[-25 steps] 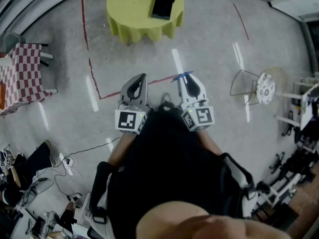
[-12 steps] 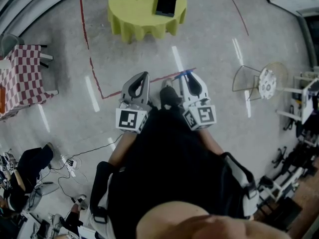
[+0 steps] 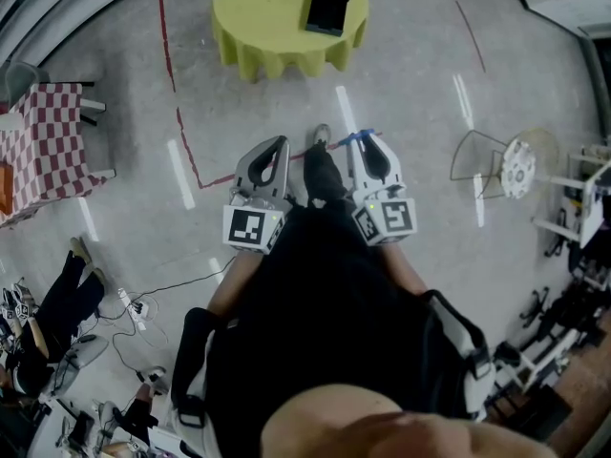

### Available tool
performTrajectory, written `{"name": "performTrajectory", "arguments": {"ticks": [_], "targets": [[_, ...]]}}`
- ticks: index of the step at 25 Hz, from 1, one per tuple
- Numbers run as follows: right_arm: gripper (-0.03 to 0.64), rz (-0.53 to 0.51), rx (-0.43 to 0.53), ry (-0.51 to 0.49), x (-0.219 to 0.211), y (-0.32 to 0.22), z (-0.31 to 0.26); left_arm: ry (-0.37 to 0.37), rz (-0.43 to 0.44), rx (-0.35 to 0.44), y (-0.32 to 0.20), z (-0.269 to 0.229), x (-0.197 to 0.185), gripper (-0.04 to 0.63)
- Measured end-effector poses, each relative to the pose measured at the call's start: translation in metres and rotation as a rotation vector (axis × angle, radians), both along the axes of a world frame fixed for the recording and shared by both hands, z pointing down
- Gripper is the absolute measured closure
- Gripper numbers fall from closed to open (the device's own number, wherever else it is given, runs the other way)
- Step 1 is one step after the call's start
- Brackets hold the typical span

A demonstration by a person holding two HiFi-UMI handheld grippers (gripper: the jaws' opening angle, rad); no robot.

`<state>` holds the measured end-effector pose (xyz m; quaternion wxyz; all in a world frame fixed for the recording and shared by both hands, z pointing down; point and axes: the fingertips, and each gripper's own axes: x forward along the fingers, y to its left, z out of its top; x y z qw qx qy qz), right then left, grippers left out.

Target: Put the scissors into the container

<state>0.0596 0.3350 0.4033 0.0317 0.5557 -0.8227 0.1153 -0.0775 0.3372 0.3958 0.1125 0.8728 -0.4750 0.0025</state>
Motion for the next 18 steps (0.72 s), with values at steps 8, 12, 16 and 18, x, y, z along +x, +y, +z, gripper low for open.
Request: {"name": "performTrajectory", "arguments": {"ticks": [8, 12, 16, 18], "targets": [[0.545, -0.006, 0.003, -0.012, 0.012, -0.06, 0.0, -0.016, -0.011, -0.012, -0.057, 0.001, 0.011, 0.609], [0.545, -0.015, -0.005, -0.016, 0.024, -0.095, 0.001, -0.02, -0.015, -0.013, -0.091, -0.001, 0.025, 0.609], [0.545, -0.032, -0.001, -0.013, 0.031, -0.132, -0.001, -0.024, -0.02, -0.02, -0.128, -0.001, 0.035, 0.609], [0.545, -0.039, -0.002, -0.017, 0.037, -0.15, -0.002, -0.027, -0.023, -0.02, -0.147, -0.002, 0.043, 0.609]]}}
